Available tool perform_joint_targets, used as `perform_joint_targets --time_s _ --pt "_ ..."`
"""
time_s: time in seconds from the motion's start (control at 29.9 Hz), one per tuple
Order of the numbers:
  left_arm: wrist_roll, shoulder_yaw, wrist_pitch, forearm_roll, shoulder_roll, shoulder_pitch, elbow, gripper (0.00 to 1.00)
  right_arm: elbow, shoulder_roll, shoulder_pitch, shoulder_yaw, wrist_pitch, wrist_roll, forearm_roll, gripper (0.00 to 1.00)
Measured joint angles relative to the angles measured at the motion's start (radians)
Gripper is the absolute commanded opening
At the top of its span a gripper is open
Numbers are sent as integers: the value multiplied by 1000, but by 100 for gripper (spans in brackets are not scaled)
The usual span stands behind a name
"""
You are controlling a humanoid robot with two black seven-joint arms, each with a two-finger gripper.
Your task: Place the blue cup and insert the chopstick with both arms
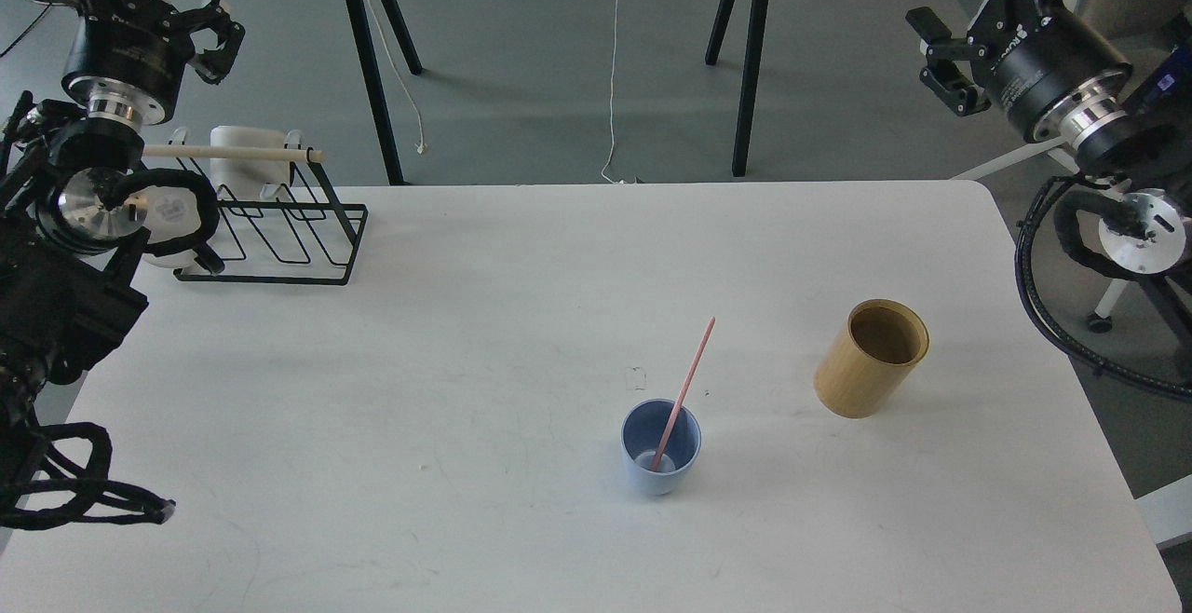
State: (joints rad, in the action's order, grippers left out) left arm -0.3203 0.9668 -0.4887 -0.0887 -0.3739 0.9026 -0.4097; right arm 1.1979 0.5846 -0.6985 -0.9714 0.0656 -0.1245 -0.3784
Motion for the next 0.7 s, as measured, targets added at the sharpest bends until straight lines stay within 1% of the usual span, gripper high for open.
perform_joint_targets --time_s 0.1,0.2,0.27,0.37,0.47,0.57,0.64,0.7 --pt "-2 1 0 0 15 4 0 100 -91 -73 -6 -58 21 6 88 99" --pt "-2 4 0 1 23 7 0 100 -182 -158 -14 -104 93 7 145 99" --pt "-3 7 0 1 31 7 0 100 -237 -209 -21 -138 133 7 159 99" --pt "-3 11 0 3 36 9 0 100 -315 -269 -41 -177 152 7 164 99" --pt "-4 12 0 20 40 8 -1 100 -404 -304 -78 -202 173 5 170 99" --pt "-5 11 0 55 53 -1 -6 100 -486 -325 -110 -220 229 4 211 99" --pt "-4 8 0 72 64 -6 -7 100 -531 -333 -130 -214 262 6 249 99" --pt "-4 7 0 79 68 -10 -8 100 -553 -334 -141 -200 273 7 267 99"
